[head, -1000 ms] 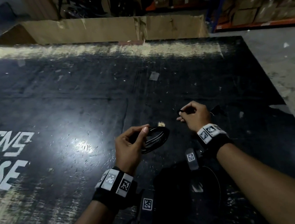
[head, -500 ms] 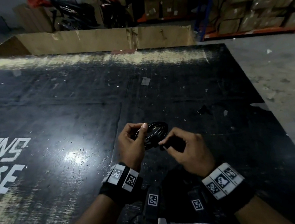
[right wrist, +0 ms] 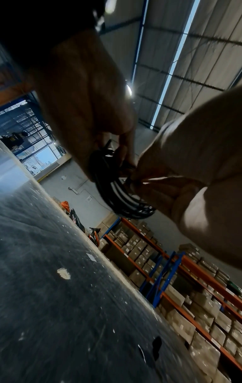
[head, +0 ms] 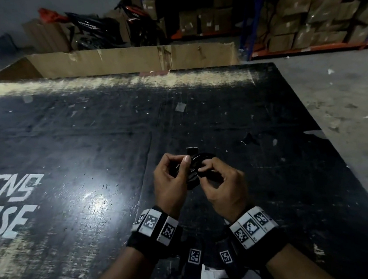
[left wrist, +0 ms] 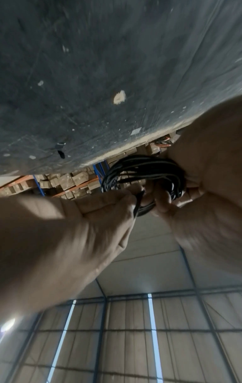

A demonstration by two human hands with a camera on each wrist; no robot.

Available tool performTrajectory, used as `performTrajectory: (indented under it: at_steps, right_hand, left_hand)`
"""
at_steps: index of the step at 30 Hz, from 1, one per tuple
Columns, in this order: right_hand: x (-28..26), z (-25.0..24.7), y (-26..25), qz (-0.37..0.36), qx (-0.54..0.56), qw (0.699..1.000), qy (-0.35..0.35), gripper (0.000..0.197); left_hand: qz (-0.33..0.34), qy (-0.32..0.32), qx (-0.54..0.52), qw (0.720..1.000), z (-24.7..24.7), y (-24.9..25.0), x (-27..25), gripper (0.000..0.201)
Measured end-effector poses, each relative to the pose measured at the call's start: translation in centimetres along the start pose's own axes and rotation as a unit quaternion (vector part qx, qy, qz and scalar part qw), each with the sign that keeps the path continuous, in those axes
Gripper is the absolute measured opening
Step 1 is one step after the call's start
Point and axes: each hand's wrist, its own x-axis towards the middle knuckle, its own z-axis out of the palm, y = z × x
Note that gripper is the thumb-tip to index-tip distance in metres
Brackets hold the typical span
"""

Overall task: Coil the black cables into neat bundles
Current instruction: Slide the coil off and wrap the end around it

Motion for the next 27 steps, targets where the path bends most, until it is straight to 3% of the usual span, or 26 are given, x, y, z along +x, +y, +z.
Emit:
performTrajectory:
  at_steps: [3,6,10,15,23,27]
  right_hand:
    - [-0.6,-0.1,0.1,-0.022,0.020,0.999,0.036,0.020]
    - [-0.7,-0.6,0.2,-0.044,0.023,0.998,0.047,0.020]
    - [-0.7,-1.1,0.2,-0.069,0.032,0.996,0.055,0.017]
    - [-0.3,-1.9,-0.6,-0.082,0.020,0.995,0.046,0.015]
    - [0.8,-4.0,-2.6,-0.102,-0.037,0.989,0.095,0.007]
    - [2.3,-5.2,-2.3,-0.073,0.001,0.997,0.034,0.008]
  left_hand:
    - [-0.029,-0.007,-0.045,0.999,0.4,0.0,-0.1,0.016]
    - [-0.078,-0.056,-0.089,0.991,0.4,-0.1,-0.1,0.028]
    - [-0.099,-0.109,-0.086,0.985,0.3,0.5,0.0,0.027]
    - [-0.030,-0.101,-0.052,0.993,0.5,0.9,-0.3,0.024]
    - [0.050,-0.101,-0.028,0.993,0.7,1.5,-0.3,0.021]
    - [0.104,-0.137,0.005,0.985,0.5,1.7,-0.3,0.024]
